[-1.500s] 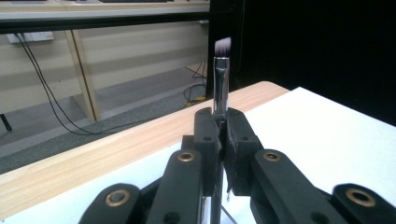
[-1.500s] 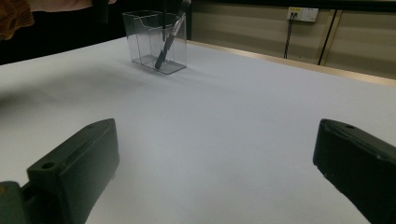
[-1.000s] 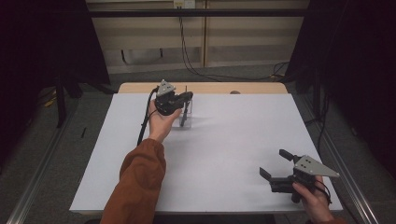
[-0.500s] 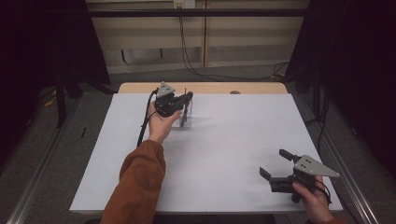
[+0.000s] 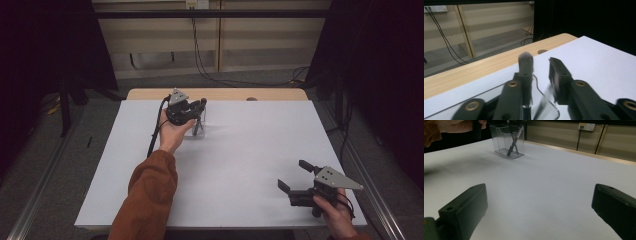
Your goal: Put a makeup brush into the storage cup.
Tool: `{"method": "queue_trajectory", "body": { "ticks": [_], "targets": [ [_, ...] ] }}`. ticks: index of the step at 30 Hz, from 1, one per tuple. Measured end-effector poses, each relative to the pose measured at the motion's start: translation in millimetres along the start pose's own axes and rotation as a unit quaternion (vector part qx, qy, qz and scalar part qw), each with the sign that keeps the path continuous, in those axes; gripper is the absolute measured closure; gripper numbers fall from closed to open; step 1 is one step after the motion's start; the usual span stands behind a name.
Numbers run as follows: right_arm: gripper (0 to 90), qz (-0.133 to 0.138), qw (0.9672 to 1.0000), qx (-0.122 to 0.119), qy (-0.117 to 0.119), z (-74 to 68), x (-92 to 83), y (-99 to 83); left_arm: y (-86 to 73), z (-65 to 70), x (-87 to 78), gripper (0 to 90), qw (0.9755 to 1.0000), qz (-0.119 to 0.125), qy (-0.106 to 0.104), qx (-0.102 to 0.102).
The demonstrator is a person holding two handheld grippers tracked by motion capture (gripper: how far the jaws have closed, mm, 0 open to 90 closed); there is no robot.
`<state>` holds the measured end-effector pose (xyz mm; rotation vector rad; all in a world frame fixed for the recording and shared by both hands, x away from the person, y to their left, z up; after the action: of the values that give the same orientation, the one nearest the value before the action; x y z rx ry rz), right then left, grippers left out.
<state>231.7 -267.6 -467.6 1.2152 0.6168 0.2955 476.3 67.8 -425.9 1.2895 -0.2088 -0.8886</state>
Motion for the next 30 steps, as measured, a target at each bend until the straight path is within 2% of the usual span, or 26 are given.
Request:
{"method": "queue_trajectory", "body": {
  "ticks": [6, 12, 15, 22, 24, 30],
  "targets": [
    [0.0, 0.000, 1.0000, 0.001, 0.001, -0.1, -0.1, 0.1, 0.8, -1.3, -1.6, 54.0, 0.9998, 0.009, 0.016, 0.004],
    [0.0, 0.000, 1.0000, -0.001, 0.002, -0.2, 0.2, 0.1, 2.5, 0.8, -4.3, 41.7, 0.9998, 0.017, 0.009, 0.001],
    [0.0, 0.000, 1.0000, -0.001, 0.002, -0.2, 0.2, 0.1, 2.3, 2.0, -5.6, 37.0, 0.9999, 0.014, 0.010, 0.001],
    [0.0, 0.000, 1.0000, -0.001, 0.003, 0.3, 1.0, -0.6, 0.8, -0.7, -10.2, 20.3, 0.9998, 0.018, 0.008, -0.010],
    [0.0, 0.000, 1.0000, 0.001, 0.002, 1.1, 1.4, -0.9, 0.0, -1.8, -12.2, 13.2, 0.9997, 0.017, 0.014, -0.013],
    [0.0, -0.001, 1.0000, 0.003, 0.002, 2.0, 3.1, -1.9, 1.9, -2.6, -18.1, 7.6, 0.9992, 0.025, 0.004, -0.030]
  ]
}}
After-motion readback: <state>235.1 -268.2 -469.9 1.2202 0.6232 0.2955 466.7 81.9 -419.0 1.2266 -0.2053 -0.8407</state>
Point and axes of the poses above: each handheld gripper's, and its own axes: x roughly forward along the jaws, y roughly out of its top, z roughly to its right, the point moved 4 cm from there along x, roughly forward along the jaws, and after that the axes turned 15 degrees about -x, right-handed, at the moved point
